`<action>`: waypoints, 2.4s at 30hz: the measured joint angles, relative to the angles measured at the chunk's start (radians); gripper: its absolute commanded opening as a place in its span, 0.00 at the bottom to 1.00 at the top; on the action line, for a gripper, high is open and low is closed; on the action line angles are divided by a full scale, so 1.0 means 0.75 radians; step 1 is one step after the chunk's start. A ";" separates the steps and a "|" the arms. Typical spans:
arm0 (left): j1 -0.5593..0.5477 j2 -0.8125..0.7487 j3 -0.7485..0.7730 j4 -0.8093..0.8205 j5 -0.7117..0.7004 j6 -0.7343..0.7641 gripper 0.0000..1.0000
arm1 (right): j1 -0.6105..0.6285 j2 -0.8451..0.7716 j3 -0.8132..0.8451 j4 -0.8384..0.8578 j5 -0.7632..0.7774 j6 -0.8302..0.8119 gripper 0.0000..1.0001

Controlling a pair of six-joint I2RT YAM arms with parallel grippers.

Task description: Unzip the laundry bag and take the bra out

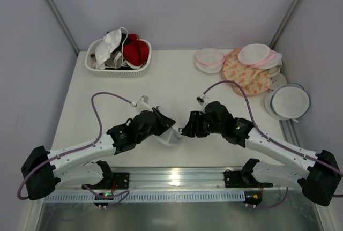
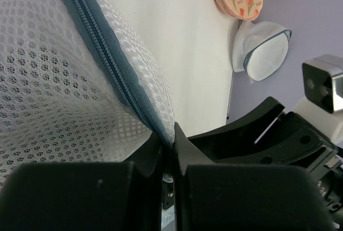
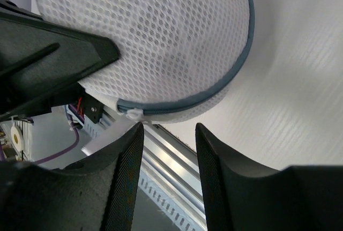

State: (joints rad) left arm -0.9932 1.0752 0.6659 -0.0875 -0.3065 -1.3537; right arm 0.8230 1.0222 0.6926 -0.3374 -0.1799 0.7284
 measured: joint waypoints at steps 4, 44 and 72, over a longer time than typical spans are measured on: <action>0.000 0.000 -0.019 0.003 0.015 -0.006 0.00 | 0.001 0.035 0.041 0.042 -0.002 0.000 0.47; 0.001 -0.067 -0.066 0.011 0.015 -0.040 0.00 | 0.140 0.143 0.120 -0.093 0.153 0.016 0.32; 0.009 -0.082 -0.079 0.030 0.012 -0.039 0.00 | 0.150 0.164 0.167 -0.024 0.153 0.010 0.04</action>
State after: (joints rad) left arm -0.9863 1.0134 0.6067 -0.0650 -0.2977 -1.3827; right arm 0.9352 1.1450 0.8181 -0.3553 -0.0650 0.7361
